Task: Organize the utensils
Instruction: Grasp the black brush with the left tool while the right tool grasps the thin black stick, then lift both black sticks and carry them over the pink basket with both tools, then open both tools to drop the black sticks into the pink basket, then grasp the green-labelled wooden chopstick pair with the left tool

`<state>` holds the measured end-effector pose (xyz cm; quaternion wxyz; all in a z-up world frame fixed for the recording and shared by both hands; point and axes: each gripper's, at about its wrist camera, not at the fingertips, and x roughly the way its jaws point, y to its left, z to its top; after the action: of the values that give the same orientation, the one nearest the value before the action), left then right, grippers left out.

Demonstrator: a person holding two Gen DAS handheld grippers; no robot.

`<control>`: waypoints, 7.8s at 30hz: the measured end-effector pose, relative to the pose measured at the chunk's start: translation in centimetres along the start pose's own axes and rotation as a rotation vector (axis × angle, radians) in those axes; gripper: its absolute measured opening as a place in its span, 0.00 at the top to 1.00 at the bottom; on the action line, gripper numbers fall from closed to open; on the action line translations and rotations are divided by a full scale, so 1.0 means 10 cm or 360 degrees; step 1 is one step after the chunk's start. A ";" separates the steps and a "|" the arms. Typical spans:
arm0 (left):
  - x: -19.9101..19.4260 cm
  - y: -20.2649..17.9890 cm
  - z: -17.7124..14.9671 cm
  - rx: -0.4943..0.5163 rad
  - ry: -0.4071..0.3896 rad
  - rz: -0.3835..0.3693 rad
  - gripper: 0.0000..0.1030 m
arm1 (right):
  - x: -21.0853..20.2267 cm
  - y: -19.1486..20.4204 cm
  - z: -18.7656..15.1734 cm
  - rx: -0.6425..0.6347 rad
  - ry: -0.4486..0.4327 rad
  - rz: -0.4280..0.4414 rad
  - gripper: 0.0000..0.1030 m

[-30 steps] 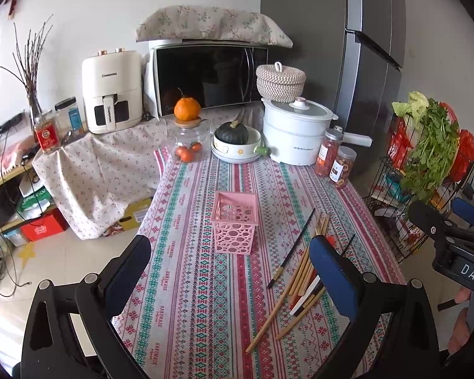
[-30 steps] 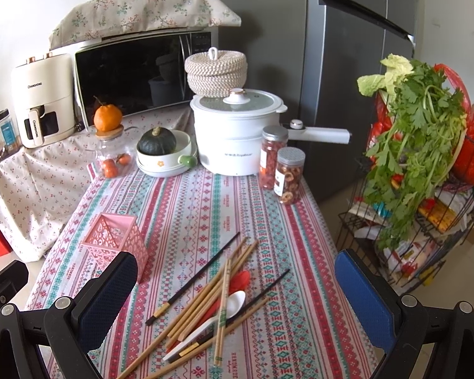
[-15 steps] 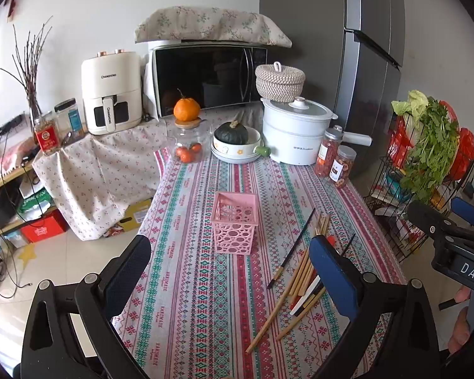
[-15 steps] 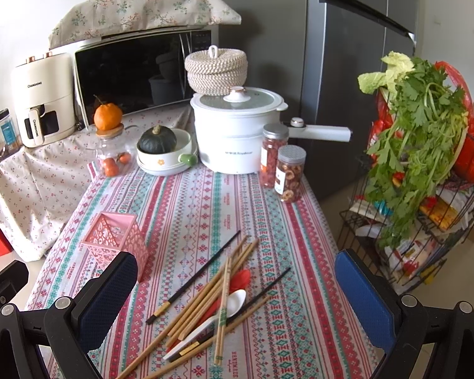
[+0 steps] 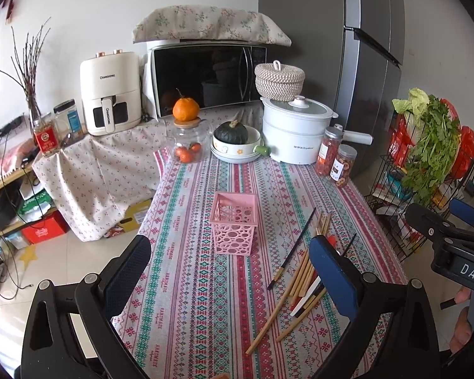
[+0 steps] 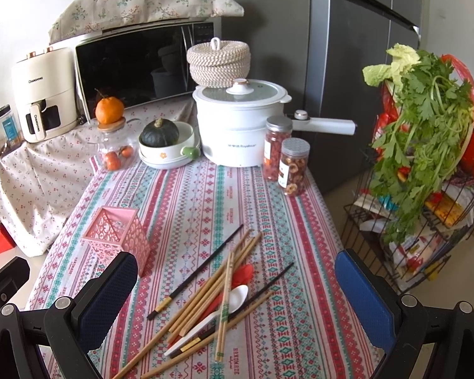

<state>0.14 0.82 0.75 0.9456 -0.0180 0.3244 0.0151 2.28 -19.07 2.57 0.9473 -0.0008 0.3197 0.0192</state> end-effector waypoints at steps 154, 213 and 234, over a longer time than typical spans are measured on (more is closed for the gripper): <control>2.03 0.69 1.07 -0.0020 0.0384 -0.0428 0.95 | 1.70 0.77 0.98 0.0220 0.0306 0.0699 0.96; 1.81 -0.67 -0.36 0.0389 0.0882 -0.0612 0.24 | 1.92 -0.90 -0.54 0.0355 0.0986 0.0121 0.32; 3.03 -1.59 -0.12 0.0475 0.0955 -0.0386 0.92 | 2.01 -1.20 -0.54 0.0420 0.1010 0.0116 0.32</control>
<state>23.97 -14.56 -18.46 0.7953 0.0784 0.5819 -0.1508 15.47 -30.46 -14.03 0.7913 0.1273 0.5979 0.0103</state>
